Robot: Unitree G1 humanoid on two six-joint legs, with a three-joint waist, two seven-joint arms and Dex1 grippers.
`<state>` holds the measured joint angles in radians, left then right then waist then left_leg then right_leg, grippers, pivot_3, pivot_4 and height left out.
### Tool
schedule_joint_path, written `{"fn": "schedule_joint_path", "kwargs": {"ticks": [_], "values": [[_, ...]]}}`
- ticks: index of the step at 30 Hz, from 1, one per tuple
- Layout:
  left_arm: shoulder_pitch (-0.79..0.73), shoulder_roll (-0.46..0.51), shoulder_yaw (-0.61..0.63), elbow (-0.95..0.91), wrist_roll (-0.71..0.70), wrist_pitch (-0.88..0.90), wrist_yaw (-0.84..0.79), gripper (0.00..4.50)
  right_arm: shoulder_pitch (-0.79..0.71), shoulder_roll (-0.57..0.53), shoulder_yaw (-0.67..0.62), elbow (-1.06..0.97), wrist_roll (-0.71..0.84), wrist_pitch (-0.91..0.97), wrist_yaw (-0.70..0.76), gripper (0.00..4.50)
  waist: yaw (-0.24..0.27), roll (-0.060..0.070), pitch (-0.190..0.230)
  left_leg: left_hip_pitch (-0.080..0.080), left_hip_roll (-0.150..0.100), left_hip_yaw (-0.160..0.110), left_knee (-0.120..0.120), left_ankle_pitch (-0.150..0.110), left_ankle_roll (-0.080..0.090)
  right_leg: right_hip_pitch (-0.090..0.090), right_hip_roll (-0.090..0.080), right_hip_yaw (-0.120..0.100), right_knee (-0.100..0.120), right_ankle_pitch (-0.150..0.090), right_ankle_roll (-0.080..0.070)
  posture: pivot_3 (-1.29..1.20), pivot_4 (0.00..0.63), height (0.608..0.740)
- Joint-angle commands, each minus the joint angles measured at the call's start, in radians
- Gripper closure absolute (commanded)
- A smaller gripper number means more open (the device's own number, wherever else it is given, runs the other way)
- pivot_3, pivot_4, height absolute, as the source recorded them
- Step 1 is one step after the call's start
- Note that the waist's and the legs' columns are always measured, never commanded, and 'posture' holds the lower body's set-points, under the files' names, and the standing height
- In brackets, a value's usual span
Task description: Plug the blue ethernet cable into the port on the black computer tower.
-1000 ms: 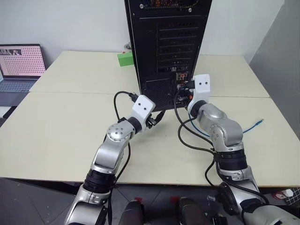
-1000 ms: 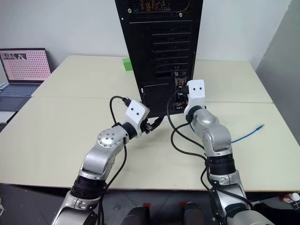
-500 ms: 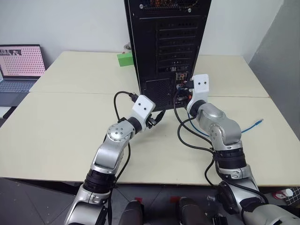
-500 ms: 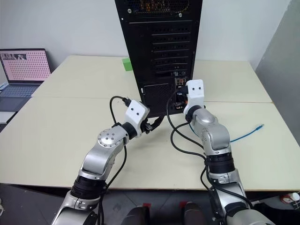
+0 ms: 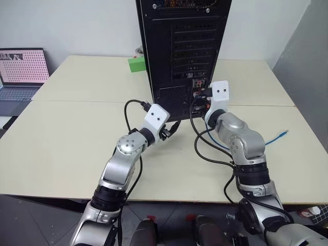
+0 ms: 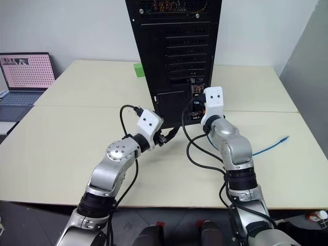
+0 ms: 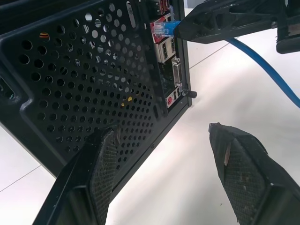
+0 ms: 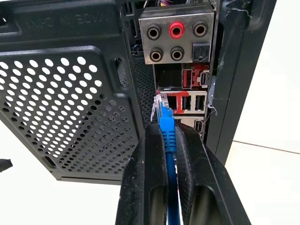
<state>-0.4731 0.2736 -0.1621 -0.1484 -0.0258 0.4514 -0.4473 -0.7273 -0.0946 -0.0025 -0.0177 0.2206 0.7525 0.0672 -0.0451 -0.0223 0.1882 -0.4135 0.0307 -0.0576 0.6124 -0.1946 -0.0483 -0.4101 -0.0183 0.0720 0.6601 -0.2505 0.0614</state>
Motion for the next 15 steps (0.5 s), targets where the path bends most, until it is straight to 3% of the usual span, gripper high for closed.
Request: {"fn": "schedule_joint_path", "kwargs": {"ticks": [1,15], "values": [[-0.010,0.004,-0.002,-0.041,0.005,-0.009,0.002,1.29,-0.005,-0.005,-0.015,-0.055,-0.001,-0.003,0.003,4.50,0.000,0.000,0.000,0.000,0.000,0.000,0.000,0.000,0.000,0.000,0.000,0.000,0.000,0.000,0.000,0.00,0.150,0.740],[-0.007,0.004,-0.005,-0.040,0.004,-0.013,0.000,1.29,0.005,-0.008,-0.014,-0.067,-0.001,0.007,0.010,4.50,0.000,0.000,0.000,-0.002,0.000,0.000,0.000,0.000,0.000,-0.001,0.000,0.000,-0.001,0.000,0.000,0.00,0.150,0.740]]}}
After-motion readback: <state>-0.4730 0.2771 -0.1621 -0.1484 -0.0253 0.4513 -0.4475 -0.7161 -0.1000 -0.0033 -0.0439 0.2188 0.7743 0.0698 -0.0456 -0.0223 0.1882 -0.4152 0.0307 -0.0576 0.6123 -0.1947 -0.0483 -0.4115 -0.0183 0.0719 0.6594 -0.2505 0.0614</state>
